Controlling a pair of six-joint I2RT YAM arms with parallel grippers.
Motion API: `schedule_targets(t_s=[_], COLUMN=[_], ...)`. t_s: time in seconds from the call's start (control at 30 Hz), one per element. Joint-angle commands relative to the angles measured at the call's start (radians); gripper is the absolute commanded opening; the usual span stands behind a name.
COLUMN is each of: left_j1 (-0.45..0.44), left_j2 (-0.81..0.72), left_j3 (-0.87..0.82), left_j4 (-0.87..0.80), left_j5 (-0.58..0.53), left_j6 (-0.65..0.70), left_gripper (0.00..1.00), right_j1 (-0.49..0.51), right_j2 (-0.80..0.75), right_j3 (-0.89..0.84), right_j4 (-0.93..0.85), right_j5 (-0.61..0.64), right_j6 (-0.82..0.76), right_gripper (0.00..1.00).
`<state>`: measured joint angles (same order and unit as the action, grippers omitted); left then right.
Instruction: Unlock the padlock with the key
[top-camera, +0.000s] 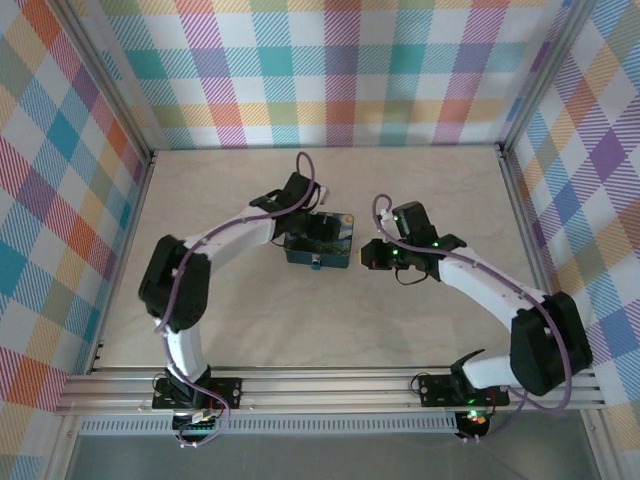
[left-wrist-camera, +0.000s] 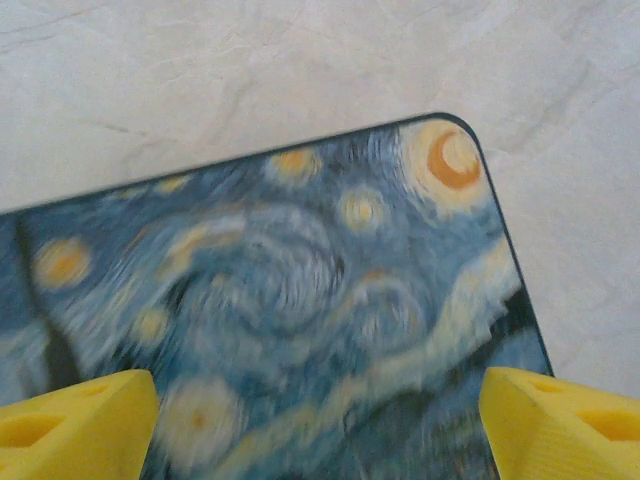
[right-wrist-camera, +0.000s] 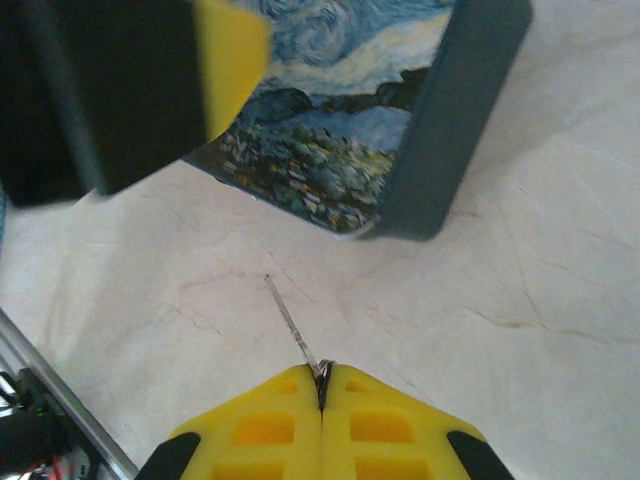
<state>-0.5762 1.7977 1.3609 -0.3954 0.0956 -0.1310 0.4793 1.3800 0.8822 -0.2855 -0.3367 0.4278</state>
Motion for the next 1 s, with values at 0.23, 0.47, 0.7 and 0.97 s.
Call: schedule_targets(t_s=[0.23,0.47,0.7,0.97], left_j1=[0.013,-0.005,-0.033,-0.033], left_j2=[-0.408,-0.397,-0.326,-0.253], left_j3=[-0.455,-0.595,-0.656,-0.689], left_j4=[0.244,0.417,0.584,0.693], left_j5=[0.127,0.155,0.136,0.135], left_j6=[-0.171,-0.215,-0.214,-0.202], left_gripper=[0.83,0.83,0.82,0.81], right_j1=[-0.033,-0.032,-0.032,-0.027], right_j2=[0.275,0.447,0.507,0.501], right_j3=[0.2,0.295,0.257,0.163], right_j4=[0.248,0.316,0.399,0.434], right_j5=[-0.19,-0.205,-0.21,-0.209], right_j6=[0.004,0.037,0.093,0.13], right_gripper=[0.0,0.0,0.0,0.0])
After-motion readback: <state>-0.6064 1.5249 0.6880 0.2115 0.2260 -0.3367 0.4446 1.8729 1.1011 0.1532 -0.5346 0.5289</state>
